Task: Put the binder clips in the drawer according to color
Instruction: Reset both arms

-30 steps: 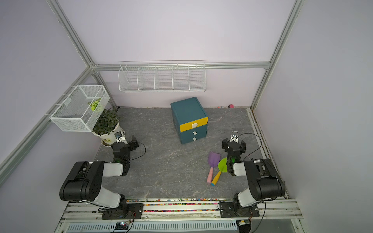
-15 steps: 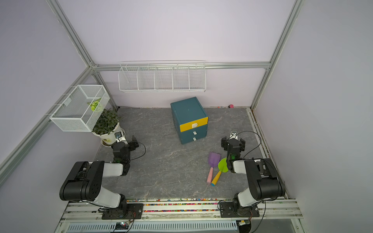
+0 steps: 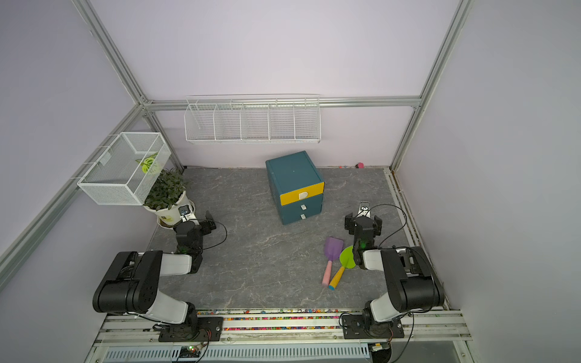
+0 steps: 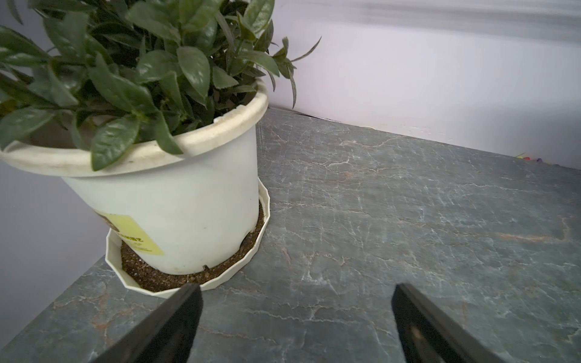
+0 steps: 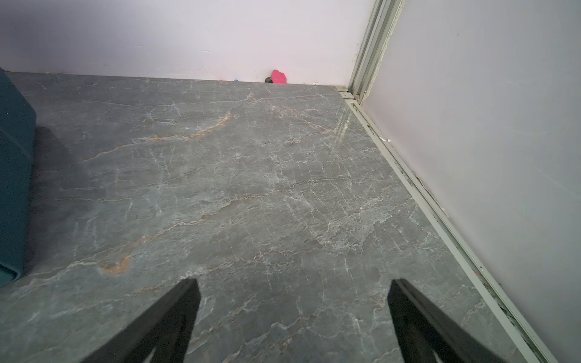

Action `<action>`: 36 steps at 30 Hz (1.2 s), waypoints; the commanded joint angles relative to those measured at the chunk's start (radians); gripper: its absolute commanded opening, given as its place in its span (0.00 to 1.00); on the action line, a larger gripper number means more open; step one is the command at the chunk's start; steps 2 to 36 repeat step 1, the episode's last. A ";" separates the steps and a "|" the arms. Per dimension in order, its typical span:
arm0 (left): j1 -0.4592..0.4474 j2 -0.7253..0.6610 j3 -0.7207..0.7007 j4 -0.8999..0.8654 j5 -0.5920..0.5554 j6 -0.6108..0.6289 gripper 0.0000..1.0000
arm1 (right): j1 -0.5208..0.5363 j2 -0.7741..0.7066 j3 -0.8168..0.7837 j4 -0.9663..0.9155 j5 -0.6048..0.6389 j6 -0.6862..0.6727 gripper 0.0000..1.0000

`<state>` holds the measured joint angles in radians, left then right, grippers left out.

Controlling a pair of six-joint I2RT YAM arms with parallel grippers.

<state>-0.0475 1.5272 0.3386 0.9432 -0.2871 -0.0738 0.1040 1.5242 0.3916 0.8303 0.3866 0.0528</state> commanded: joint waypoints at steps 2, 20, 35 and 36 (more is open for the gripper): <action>0.005 -0.013 0.017 -0.015 0.010 -0.007 1.00 | -0.004 0.005 0.008 -0.002 -0.011 0.016 0.99; 0.005 -0.013 0.017 -0.015 0.010 -0.007 1.00 | -0.004 0.005 0.008 -0.002 -0.011 0.016 0.99; 0.005 -0.013 0.017 -0.015 0.010 -0.007 1.00 | -0.004 0.005 0.008 -0.002 -0.011 0.016 0.99; 0.005 -0.013 0.017 -0.015 0.010 -0.007 1.00 | -0.004 0.005 0.008 -0.002 -0.011 0.016 0.99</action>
